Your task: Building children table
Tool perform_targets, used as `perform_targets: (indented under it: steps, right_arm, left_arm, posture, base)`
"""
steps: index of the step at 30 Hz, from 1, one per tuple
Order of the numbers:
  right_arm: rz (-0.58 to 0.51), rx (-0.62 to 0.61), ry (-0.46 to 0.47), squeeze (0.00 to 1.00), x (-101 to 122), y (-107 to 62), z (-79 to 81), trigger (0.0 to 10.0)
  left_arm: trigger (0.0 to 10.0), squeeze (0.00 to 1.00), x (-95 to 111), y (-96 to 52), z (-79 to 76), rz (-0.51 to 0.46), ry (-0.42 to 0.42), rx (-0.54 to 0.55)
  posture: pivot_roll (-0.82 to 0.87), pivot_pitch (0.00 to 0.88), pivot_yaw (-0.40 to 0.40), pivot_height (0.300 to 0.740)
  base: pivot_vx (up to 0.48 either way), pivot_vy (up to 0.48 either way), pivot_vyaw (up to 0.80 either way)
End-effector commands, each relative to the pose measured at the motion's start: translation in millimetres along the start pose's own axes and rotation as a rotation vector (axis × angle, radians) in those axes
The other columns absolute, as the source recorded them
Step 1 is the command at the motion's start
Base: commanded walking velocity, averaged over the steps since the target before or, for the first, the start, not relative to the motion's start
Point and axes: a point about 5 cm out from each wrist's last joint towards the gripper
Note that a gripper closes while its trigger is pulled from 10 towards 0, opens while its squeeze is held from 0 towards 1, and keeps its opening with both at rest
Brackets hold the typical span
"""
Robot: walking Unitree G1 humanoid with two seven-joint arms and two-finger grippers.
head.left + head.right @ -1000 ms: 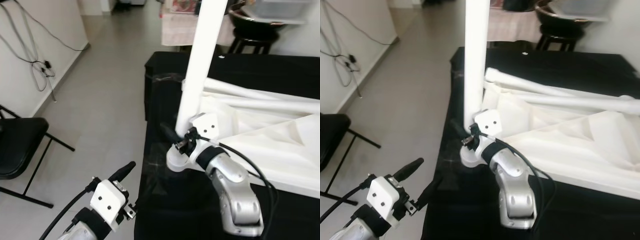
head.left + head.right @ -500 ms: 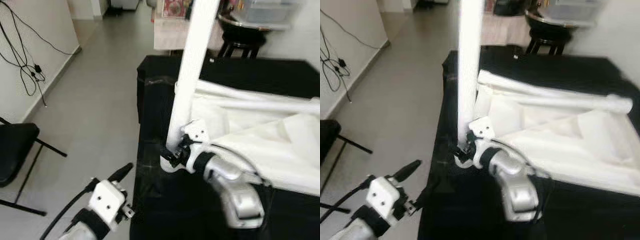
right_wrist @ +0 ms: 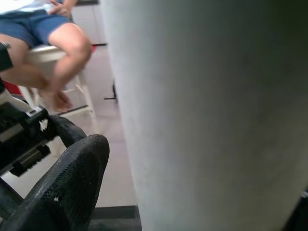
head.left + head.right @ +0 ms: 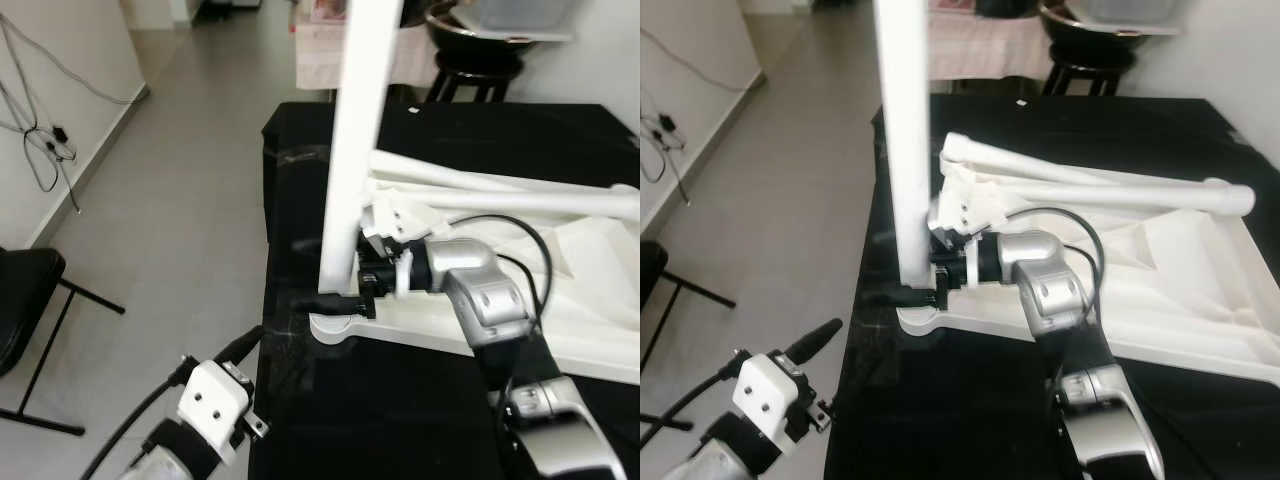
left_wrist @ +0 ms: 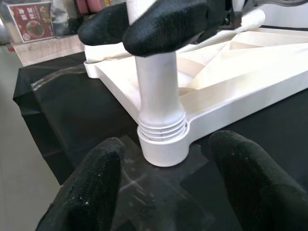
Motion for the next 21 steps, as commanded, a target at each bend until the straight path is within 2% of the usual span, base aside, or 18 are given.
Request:
perform_targets:
  steps: [1,4,5,10,13,15,16,18,20,21]
  right_arm:
    - [-0.01,0.124,0.015,0.0,1,9.1,3.1,3.2]
    - [-0.007,0.158,0.02,0.0,1,7.5,3.3,3.2]
    - [-0.009,0.179,0.031,0.0,1,5.2,3.4,0.0]
    - [-0.028,0.18,0.033,0.0,-1,-1.0,2.3,0.0]
    - [-0.04,0.11,0.017,0.0,-4,-8.3,2.7,0.0]
    - [-0.04,0.11,0.017,0.0,-4,-8.3,2.7,0.0]
    - [-0.04,0.061,0.01,0.0,-6,-13.0,3.4,0.0]
    - [-0.04,0.061,0.01,0.0,-6,-13.0,3.4,0.0]
    - [-0.025,-0.108,0.004,0.0,-11,-23.4,9.1,0.0]
    - [-0.025,-0.108,0.004,0.0,-11,-23.4,9.1,0.0]
  left_arm:
    - [10.0,0.0,1,-2.0,-3.5,0.007,0.008,-0.005]
    - [10.0,0.0,1,-2.2,-3.9,0.008,0.008,-0.005]
    - [10.0,0.0,1,-2.3,-4.4,0.008,0.006,-0.006]
    - [10.0,0.0,1,-2.0,-5.1,0.006,0.004,-0.004]
    - [10.0,0.0,0,-1.3,-4.8,0.004,0.003,-0.003]
    - [10.0,0.0,0,-1.3,-4.8,0.004,0.003,-0.003]
    - [10.0,0.0,0,-1.1,-4.7,0.003,0.002,-0.004]
    - [10.0,0.0,0,-1.1,-4.7,0.003,0.002,-0.004]
    - [10.0,0.0,0,-0.8,-4.2,0.001,0.002,-0.005]
    - [10.0,0.0,0,-0.8,-4.2,0.001,0.002,-0.005]
  posture:
    - [0.05,0.184,-0.064,0.74]
    - [0.05,0.184,-0.064,0.74]
    - [0.05,0.183,-0.066,0.74]
    - [0.04,0.18,-0.067,0.74]
    - [0.03,0.175,-0.065,0.74]
    - [0.03,0.175,-0.065,0.74]
    - [0.03,0.175,-0.065,0.74]
    - [0.03,0.175,-0.065,0.74]
    - [0.02,0.178,-0.073,0.74]
    - [0.02,0.178,-0.073,0.74]
  base:
    - [0.0,0.0,0.0]
    - [0.0,0.0,0.0]
    - [0.0,0.0,0.0]
    - [0.0,0.0,0.0]
    - [0.0,0.0,0.0]
    - [0.0,0.0,0.0]
    - [0.0,0.0,0.0]
    - [0.0,0.0,0.0]
    - [0.0,0.0,0.0]
    - [0.0,0.0,0.0]
Point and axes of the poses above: a point about 5 cm out from each wrist's last joint towards the gripper, its own y axis pointing out of the wrist towards the gripper, its own x axis along the axis of the wrist's last joint, z = x × y, and after that the axes turned 9 degrees about -y, right-handed
